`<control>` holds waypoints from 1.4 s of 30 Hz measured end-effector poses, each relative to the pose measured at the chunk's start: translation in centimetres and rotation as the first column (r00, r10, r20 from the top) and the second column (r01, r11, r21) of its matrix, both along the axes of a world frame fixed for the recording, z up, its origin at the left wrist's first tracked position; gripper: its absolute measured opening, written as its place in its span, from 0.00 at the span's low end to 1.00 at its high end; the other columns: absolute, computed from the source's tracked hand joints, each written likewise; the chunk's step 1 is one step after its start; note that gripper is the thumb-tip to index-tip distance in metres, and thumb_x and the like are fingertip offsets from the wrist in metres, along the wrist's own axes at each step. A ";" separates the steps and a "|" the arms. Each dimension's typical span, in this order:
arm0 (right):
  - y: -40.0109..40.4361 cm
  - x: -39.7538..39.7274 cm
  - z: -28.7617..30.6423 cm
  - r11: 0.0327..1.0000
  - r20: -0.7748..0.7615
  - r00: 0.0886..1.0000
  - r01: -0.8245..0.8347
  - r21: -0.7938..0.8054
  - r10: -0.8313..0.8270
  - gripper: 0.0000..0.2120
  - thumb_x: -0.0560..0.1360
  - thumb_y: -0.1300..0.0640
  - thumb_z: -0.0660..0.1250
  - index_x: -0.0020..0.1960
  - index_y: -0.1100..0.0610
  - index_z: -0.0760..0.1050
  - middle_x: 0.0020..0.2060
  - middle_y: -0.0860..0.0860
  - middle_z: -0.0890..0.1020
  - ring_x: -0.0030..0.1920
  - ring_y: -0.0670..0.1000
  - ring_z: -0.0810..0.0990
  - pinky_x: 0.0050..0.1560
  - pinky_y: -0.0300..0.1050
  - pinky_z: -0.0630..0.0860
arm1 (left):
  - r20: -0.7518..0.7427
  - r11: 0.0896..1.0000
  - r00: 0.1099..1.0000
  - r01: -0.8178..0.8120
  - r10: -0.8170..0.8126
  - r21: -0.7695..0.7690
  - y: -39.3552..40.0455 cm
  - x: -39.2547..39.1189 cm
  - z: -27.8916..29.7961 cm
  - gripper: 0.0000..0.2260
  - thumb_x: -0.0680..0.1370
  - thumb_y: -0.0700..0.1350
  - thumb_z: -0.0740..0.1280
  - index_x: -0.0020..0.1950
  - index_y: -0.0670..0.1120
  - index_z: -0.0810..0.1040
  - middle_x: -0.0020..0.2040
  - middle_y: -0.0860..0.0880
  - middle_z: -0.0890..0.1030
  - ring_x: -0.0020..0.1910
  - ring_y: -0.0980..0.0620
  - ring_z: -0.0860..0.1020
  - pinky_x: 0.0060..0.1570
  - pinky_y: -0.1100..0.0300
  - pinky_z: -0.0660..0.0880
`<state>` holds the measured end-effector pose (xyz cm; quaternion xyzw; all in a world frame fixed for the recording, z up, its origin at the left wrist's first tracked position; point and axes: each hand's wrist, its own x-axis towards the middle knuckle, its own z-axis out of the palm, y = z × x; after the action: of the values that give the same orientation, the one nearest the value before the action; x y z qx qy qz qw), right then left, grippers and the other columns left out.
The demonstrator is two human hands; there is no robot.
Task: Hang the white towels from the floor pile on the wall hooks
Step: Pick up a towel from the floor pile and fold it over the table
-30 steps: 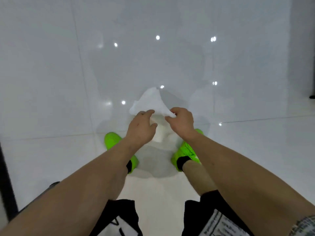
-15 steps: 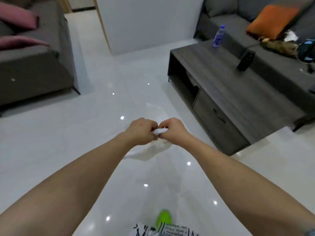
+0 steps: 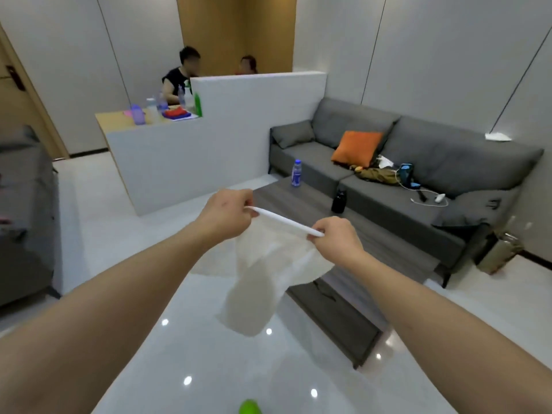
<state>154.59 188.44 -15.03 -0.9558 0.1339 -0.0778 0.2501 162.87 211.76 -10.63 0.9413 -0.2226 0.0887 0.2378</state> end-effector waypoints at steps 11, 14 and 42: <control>-13.9 11.8 3.3 0.985 -0.007 0.987 0.159 -0.072 -0.160 0.01 0.72 0.53 0.71 0.42 0.49 0.81 0.37 0.48 0.82 0.39 0.48 0.79 0.39 0.46 0.78 | 0.112 0.989 0.990 -0.076 0.090 -0.123 -8.2 18.3 4.0 0.04 0.76 0.51 0.69 0.46 0.51 0.78 0.45 0.45 0.79 0.46 0.43 0.75 0.44 0.55 0.71; -17.9 15.3 4.4 0.973 -0.121 0.975 0.169 -0.155 -0.189 0.02 0.71 0.52 0.71 0.41 0.48 0.79 0.38 0.48 0.82 0.38 0.47 0.79 0.31 0.41 0.70 | 0.060 0.979 0.992 -0.095 0.107 -0.182 -10.3 22.9 4.8 0.06 0.75 0.54 0.70 0.44 0.52 0.79 0.43 0.45 0.80 0.45 0.44 0.76 0.43 0.56 0.72; -29.2 37.6 10.2 0.815 0.290 0.932 -0.335 0.472 0.215 0.13 0.63 0.53 0.75 0.46 0.56 0.81 0.44 0.53 0.84 0.49 0.56 0.84 0.51 0.55 0.81 | -0.474 0.786 0.881 -0.307 0.020 -0.536 -33.8 26.6 1.8 0.09 0.74 0.54 0.70 0.47 0.50 0.84 0.45 0.52 0.86 0.44 0.52 0.84 0.41 0.59 0.79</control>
<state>192.24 159.24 -4.88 -0.8482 -0.0197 -0.1091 0.5180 189.45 177.96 -8.83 0.8286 -0.0382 -0.0417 0.5569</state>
